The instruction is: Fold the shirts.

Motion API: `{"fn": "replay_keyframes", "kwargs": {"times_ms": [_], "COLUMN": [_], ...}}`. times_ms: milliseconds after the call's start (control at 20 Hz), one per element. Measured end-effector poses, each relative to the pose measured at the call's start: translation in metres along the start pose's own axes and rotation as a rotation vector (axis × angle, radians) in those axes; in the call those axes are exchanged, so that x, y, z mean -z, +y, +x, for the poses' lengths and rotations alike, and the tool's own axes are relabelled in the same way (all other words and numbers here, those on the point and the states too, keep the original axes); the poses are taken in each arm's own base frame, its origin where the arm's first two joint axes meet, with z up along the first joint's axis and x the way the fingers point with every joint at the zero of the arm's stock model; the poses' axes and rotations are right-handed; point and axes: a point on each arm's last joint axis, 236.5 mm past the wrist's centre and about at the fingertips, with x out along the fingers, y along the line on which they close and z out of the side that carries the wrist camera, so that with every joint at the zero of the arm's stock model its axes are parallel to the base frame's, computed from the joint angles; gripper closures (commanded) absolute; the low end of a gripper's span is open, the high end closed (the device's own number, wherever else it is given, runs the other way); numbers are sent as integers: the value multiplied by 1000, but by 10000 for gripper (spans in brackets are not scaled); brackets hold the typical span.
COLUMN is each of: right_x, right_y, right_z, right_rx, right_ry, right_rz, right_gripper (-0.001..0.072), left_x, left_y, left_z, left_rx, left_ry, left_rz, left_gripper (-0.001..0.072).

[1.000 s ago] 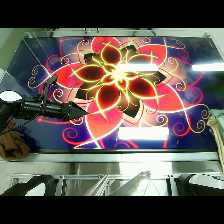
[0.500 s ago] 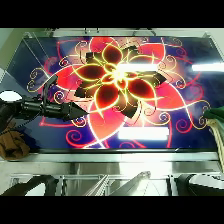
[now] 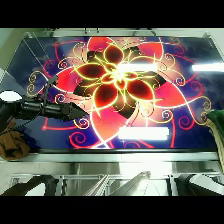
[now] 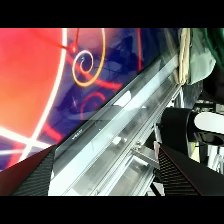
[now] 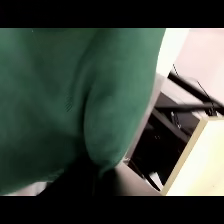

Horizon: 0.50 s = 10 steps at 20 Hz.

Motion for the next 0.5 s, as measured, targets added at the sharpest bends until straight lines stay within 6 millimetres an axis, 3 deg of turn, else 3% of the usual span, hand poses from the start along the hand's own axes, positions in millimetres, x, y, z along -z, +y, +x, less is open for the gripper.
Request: {"fn": "replay_keyframes", "kwargs": {"times_ms": [50,100,200,300,450,500], "right_x": [6,10,14,13,-3,-11], "right_y": [-1,-1,1,0,4,10], "right_z": [15,25,37,35,1,-16], "right_rx": [20,30,38,46,18,-11], "right_ry": [24,39,56,62,2,-35], "right_rz": [-7,-15,-25,-20,-7,-6], "right_gripper": [81,8,8,12,38,212], "left_x": [0,0,0,0,-3,-4], "left_y": [0,0,0,-1,-6,-7], "left_z": [0,0,0,0,0,0], "left_rx": [0,0,0,4,24,29], "left_ry": [0,0,1,0,-14,-17], "left_rz": [0,0,0,-1,-5,-5], "left_gripper": [2,2,2,2,2,2]}}
